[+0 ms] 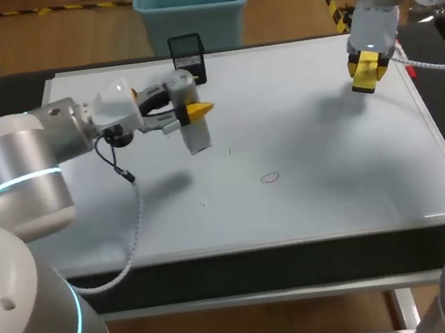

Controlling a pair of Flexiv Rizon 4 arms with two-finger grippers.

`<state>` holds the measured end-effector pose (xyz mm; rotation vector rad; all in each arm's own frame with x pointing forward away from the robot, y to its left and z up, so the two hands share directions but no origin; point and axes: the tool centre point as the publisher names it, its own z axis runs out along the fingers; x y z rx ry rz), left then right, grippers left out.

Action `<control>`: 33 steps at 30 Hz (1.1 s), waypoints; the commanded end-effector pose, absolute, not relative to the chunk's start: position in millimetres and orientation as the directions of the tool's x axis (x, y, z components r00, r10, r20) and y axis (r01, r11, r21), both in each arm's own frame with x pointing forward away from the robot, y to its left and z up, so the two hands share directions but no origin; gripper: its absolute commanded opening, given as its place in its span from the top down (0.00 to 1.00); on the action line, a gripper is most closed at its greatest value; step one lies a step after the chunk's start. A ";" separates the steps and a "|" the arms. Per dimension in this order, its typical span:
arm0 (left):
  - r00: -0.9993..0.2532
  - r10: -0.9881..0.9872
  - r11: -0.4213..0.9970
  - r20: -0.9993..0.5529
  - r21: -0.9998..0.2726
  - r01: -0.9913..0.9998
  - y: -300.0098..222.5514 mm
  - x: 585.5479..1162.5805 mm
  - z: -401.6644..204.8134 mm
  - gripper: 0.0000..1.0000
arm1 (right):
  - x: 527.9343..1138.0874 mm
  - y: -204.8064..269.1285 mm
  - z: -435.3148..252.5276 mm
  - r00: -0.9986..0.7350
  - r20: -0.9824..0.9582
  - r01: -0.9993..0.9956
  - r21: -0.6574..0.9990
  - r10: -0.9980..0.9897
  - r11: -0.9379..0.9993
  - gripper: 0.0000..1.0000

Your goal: Pick up the inspection probe, press it on each red-marked spot on the whiteboard one by one, put down the probe, pick up the eraser, and wipe off all the red marks.

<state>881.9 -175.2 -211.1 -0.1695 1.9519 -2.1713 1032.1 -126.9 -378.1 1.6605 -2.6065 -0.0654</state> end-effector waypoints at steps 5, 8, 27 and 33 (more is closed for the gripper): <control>-0.972 -0.227 -0.093 -0.054 -0.993 0.077 -216.6 860.3 -216.3 1.00 | 1031.9 -127.8 -376.9 -0.420 0.021 -0.905 0.062 -0.907 0.420 1.00; -0.975 -0.217 -0.087 -0.052 -0.994 0.073 -229.6 849.8 -218.0 1.00 | 1031.9 -127.8 -376.9 -0.420 0.021 -0.905 0.062 -0.907 0.420 1.00; -0.990 -0.139 -0.104 0.020 -0.995 -0.006 -273.5 821.1 -236.1 1.00 | 1031.9 -127.8 -376.9 -0.420 0.021 -0.905 0.062 -0.907 0.420 1.00; -0.993 -0.116 -0.107 0.026 -0.994 -0.013 -286.6 826.9 -238.6 1.00 | 1031.9 -127.8 -376.9 -0.420 0.021 -0.905 0.062 -0.907 0.420 1.00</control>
